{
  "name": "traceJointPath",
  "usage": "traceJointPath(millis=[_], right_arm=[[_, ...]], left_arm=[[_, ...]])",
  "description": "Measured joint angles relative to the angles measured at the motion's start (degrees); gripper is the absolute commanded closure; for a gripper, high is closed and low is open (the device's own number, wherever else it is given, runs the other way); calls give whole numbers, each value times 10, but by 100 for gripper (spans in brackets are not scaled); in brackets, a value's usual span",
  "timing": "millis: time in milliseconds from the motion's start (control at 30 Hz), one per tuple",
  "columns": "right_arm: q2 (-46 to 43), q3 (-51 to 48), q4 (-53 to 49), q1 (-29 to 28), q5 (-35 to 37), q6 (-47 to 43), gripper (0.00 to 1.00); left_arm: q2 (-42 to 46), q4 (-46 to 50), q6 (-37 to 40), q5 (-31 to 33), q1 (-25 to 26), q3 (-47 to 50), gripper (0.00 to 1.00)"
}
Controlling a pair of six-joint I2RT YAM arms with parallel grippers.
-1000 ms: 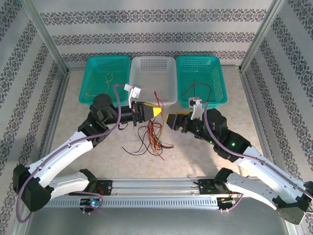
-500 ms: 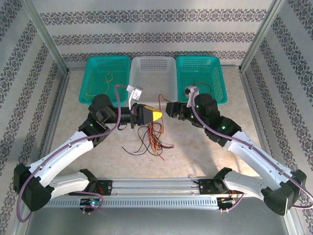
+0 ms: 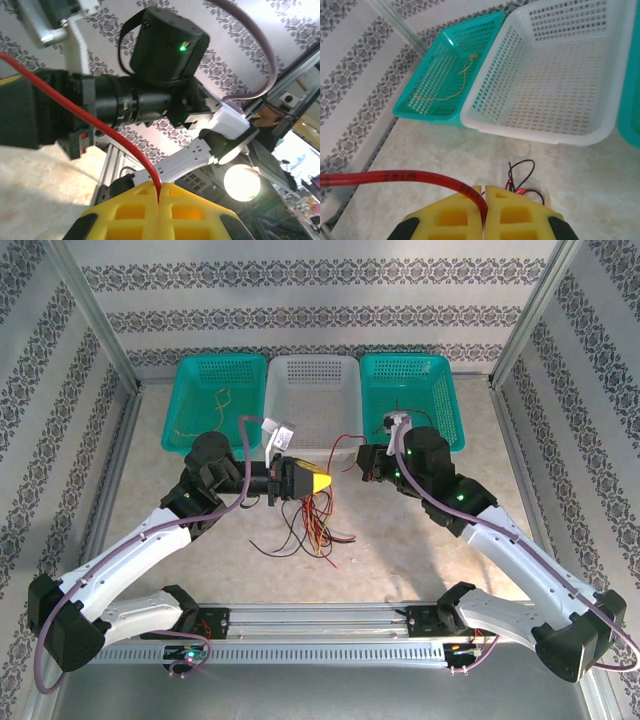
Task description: Untangle the cables
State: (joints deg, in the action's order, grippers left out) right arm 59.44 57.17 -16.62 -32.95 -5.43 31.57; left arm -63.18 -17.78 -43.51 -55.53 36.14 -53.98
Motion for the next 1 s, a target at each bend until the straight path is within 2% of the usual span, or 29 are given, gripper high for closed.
traceJointPath(millis=[100,133,167,267,500,600,667,833,1000], right_arm=[[4,24,-27,37,4,-1,100],[9,40,-37,55,4,-1,100],[16,56,-46,74,3,-1,100],[49,112,-73,127,4,-1,100],[176,292,-144,247,0,4,97],[235,356,-162,299,-7,17,95],[279,391,-170,325,-12,28,87],[376,449,-198,355,-12,46,59],[409,434,-219,356,-17,51,53]], left_arm=[[0,46,35,37,-4,11,98],[-1,68,47,54,-5,16,83],[-3,91,61,74,-5,18,73],[-15,160,90,135,-6,19,70],[-27,248,123,258,-6,19,49],[-21,268,134,305,-6,19,30],[-11,287,135,341,-7,19,20],[30,319,125,408,-28,27,14],[68,350,106,439,-62,54,16]])
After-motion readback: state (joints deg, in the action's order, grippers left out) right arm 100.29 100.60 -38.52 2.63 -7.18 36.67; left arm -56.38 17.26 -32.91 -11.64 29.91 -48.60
